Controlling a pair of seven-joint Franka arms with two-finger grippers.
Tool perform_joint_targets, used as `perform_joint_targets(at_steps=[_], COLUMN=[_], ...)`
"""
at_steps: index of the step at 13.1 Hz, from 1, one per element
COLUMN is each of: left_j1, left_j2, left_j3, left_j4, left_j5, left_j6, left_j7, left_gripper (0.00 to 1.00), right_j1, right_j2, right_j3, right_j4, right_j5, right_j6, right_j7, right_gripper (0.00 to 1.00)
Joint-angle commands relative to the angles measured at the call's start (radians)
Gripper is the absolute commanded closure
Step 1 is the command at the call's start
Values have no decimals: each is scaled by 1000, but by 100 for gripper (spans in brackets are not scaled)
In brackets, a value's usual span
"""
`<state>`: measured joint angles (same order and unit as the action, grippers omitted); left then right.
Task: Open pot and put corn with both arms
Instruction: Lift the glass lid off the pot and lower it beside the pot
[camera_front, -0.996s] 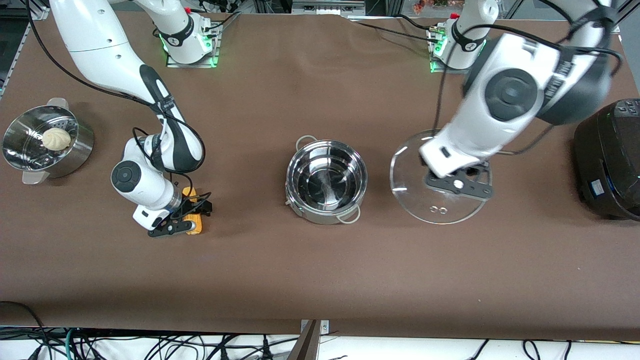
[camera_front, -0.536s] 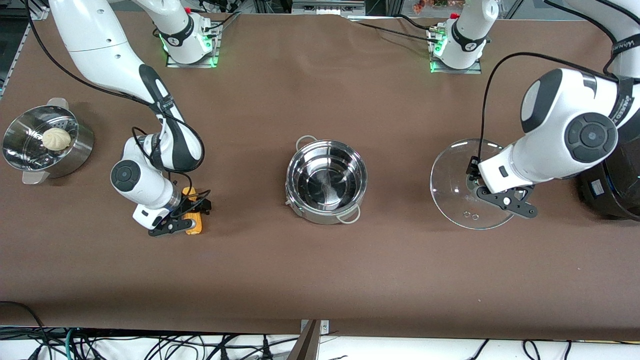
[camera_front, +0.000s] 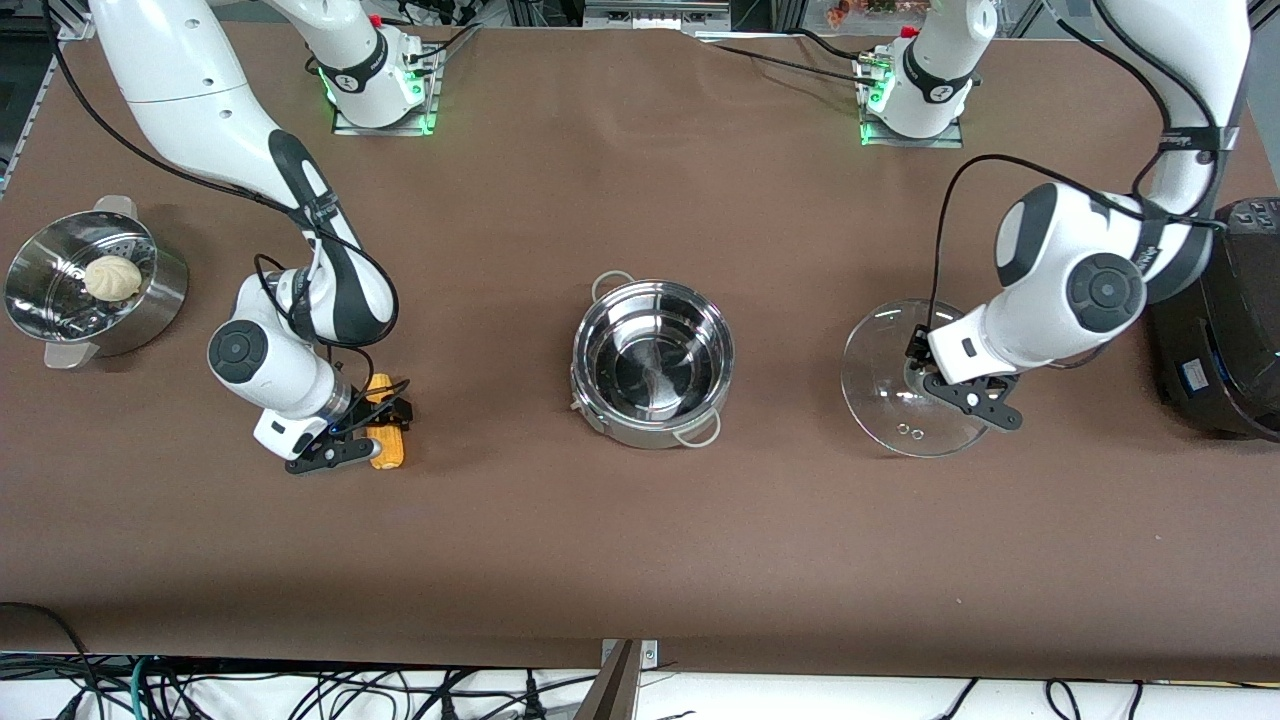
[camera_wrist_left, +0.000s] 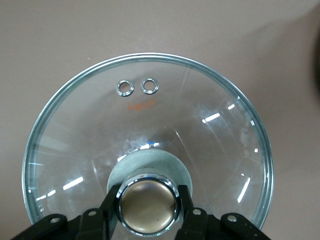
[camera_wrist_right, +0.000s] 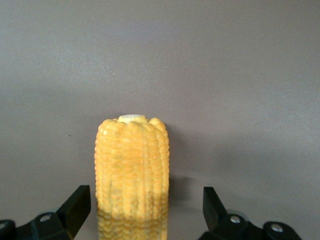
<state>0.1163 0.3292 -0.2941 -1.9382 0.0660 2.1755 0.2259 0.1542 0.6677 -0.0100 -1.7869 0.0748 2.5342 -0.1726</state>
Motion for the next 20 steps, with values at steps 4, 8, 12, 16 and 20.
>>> perform_joint_targets(at_steps=[4, 8, 12, 16, 20], left_j1=[32, 34, 40, 54, 57], left_j2=[-39, 16, 28, 39, 19], left_j3=[-2, -2, -2, -2, -5], left_j4=[-274, -277, -277, -274, -260], left_j5=[44, 49, 49, 49, 48], left_j6=[351, 385, 389, 389, 363], left_j7=[26, 27, 27, 27, 15], left_gripper=[79, 78, 75, 22, 0], right_j1=[-4, -4, -2, -2, -2], right_j2=[-33, -33, -36, -46, -50], right_j3=[8, 10, 12, 13, 13], right_j4=[-40, -40, -39, -37, -37], right_j5=[22, 22, 22, 20, 22], right_j6=[17, 17, 11, 6, 5], right_j7=[-28, -27, -24, -21, -22], right_gripper=[15, 38, 46, 47, 79])
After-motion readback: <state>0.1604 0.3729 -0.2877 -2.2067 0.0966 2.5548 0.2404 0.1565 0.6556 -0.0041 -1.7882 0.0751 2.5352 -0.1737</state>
